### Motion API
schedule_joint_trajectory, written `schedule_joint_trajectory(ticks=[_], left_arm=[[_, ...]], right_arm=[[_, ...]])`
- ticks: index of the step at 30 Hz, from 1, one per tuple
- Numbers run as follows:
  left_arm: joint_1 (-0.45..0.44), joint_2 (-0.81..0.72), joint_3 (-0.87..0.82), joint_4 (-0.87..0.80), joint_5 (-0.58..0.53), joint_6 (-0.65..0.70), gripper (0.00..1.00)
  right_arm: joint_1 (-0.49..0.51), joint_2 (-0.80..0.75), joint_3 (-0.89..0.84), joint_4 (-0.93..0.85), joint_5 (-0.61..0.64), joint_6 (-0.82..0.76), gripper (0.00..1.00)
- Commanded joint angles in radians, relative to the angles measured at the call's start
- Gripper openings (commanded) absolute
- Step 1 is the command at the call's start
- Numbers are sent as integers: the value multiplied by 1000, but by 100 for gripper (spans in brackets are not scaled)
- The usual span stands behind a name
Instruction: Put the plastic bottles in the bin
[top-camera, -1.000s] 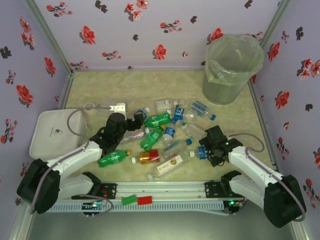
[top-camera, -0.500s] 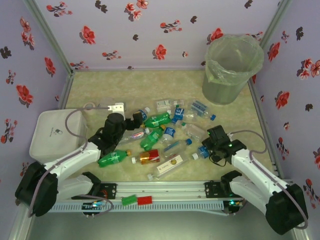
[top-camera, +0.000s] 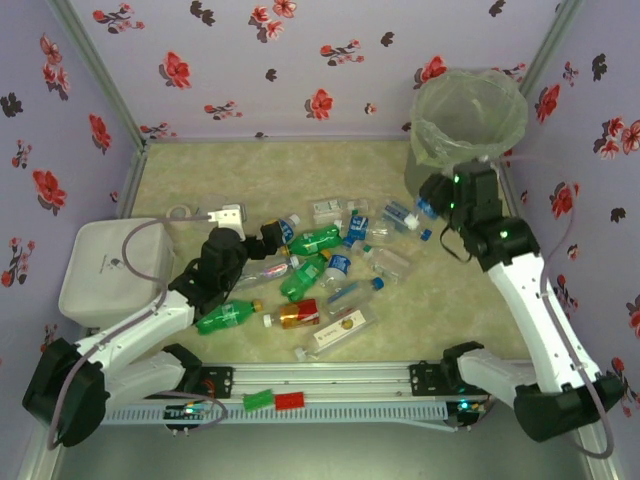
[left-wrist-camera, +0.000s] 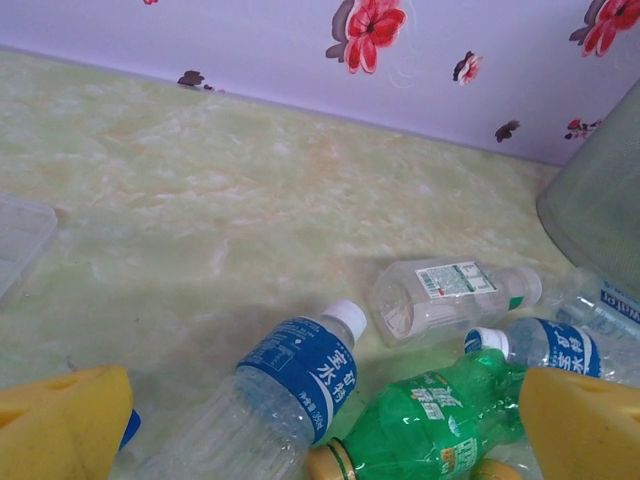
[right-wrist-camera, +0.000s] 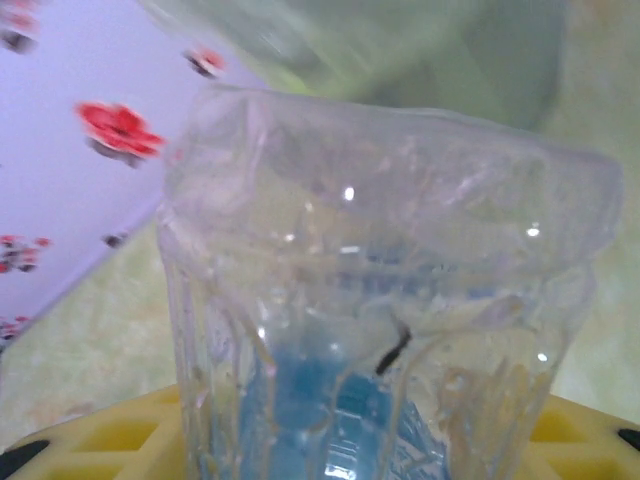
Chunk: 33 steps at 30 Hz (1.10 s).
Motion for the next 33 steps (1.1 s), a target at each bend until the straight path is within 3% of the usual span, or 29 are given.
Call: schedule_joint_trajectory(ticks=[1, 7, 17, 24, 29, 33], left_arm=[[-3, -38, -10, -19, 16, -47, 100], [-3, -117, -59, -82, 35, -120, 100], [-3, -123, -16, -190, 34, -103, 100], [-3, -59, 39, -190, 36, -91, 100], [-3, -25, 85, -210, 54, -95, 100], [-3, -30, 69, -205, 52, -108, 100]], right_arm=[[-52, 119, 135, 150, -24, -210, 48], [-160, 415, 428, 257, -94, -271, 48], [-246, 787, 772, 200, 13, -390, 48], [-291, 847, 792, 158, -47, -374, 49], [-302, 853, 764, 150, -71, -363, 57], [-304, 851, 761, 167, -111, -339, 57]])
